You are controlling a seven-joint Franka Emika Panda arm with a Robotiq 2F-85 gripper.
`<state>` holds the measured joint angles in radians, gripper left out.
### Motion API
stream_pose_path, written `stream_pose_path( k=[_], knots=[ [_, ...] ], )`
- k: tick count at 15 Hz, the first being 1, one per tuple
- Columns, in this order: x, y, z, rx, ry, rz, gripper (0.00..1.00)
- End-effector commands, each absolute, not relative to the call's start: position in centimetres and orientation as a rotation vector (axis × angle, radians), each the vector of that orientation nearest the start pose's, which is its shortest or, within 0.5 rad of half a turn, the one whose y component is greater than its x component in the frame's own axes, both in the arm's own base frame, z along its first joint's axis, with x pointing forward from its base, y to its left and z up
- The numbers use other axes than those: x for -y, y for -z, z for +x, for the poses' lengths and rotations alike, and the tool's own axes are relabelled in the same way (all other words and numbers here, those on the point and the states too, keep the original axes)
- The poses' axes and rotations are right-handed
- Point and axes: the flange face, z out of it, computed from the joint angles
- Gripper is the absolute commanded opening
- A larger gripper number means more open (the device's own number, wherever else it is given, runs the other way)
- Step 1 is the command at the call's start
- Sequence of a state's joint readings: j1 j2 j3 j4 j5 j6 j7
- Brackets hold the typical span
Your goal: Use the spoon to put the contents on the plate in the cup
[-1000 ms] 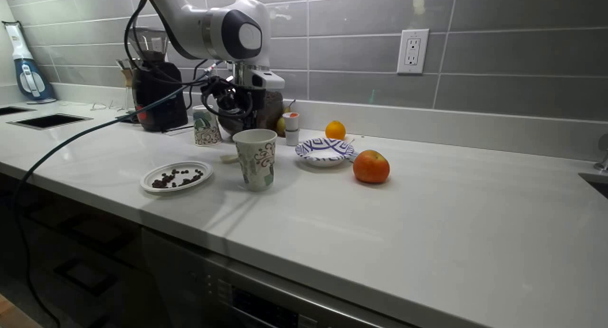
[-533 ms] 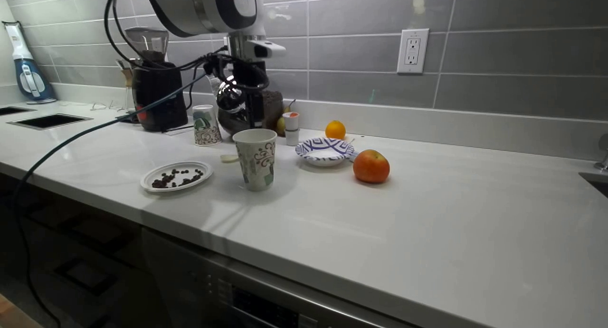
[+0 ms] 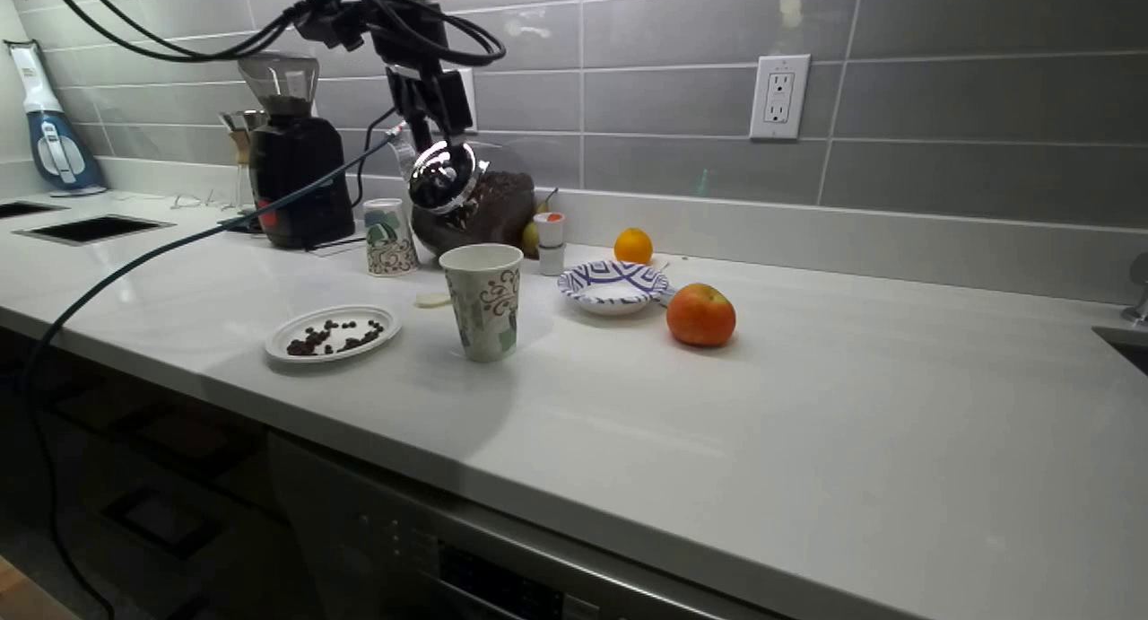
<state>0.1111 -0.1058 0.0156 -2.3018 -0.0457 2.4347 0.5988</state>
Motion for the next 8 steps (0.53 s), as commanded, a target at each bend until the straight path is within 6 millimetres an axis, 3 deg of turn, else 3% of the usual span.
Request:
stream_pose_path(
  k=[1,2,3,8],
  knots=[
    [-6.9,-44.1,47.2,-0.391,0.341,-2.944,1.00],
    [-6.8,-44.3,46.7,-0.318,0.295,-2.933,1.00],
    [-7.0,-43.7,48.8,-0.442,0.340,-2.965,1.00],
    [-6.8,-44.2,47.3,-0.337,0.311,-2.956,1.00]
  ],
)
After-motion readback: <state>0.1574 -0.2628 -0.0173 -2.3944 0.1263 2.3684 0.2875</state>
